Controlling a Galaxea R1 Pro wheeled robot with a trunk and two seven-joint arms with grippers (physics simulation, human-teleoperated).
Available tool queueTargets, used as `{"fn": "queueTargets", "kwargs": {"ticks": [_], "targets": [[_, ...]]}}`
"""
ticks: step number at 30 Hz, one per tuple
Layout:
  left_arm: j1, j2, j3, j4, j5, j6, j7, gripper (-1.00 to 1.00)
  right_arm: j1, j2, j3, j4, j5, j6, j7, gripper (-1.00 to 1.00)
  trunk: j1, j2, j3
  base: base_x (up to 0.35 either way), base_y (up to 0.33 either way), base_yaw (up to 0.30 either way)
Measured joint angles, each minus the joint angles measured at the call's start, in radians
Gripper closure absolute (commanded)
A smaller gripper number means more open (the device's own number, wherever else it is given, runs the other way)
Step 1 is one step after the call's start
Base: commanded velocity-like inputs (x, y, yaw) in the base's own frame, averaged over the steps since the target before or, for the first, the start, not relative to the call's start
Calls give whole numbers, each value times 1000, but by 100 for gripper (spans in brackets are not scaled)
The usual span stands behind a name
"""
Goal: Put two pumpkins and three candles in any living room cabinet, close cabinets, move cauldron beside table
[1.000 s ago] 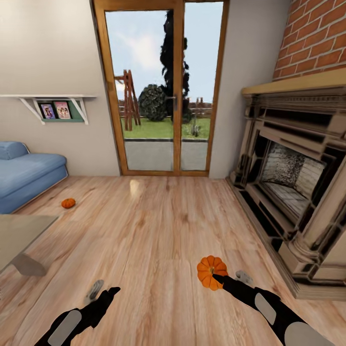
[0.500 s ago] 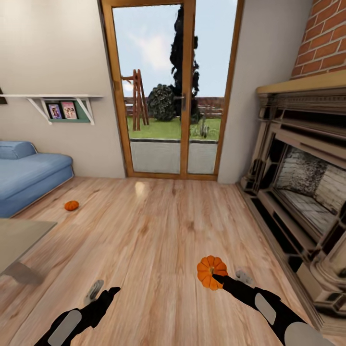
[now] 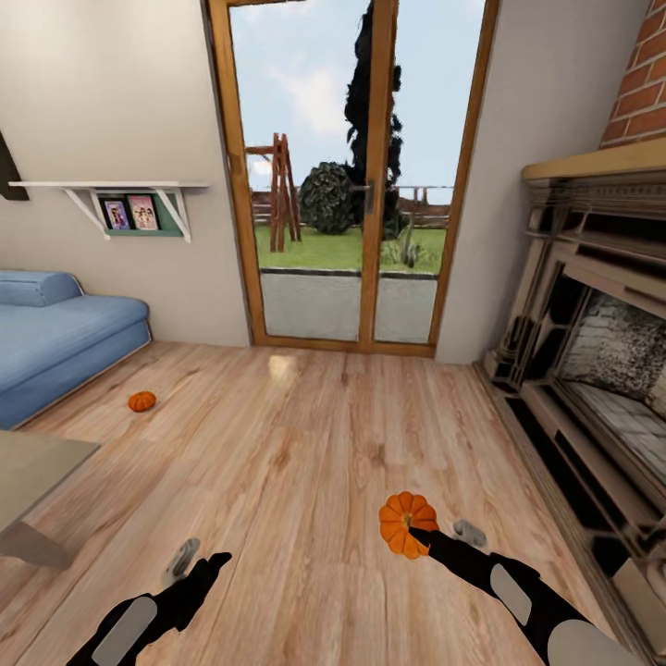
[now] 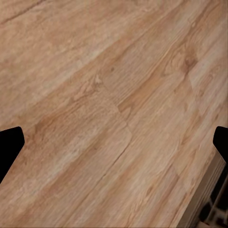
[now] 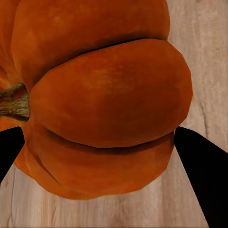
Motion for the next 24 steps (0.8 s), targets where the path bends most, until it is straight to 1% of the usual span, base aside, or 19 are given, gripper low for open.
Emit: {"fn": "queueTargets", "kwargs": {"ticks": [8,15,21,24], "targets": [[0,0,0,0,0,-1,0,-100,0,0,0,0,0,-1,4,100,0,0,0,327,-80,17],[0,0,0,0,0,0,0,-100,0,0,0,0,0,-1,3,100,0,0,0,327,-80,175],[0,0,-1,-1,0,-1,0,-100,0,0,0,0,0,-1,4,100,0,0,0,324,-86,66],[0,0,0,-1,0,0,0,-100,0,0,0,0,0,-1,4,100,0,0,0,319,-96,186]]}}
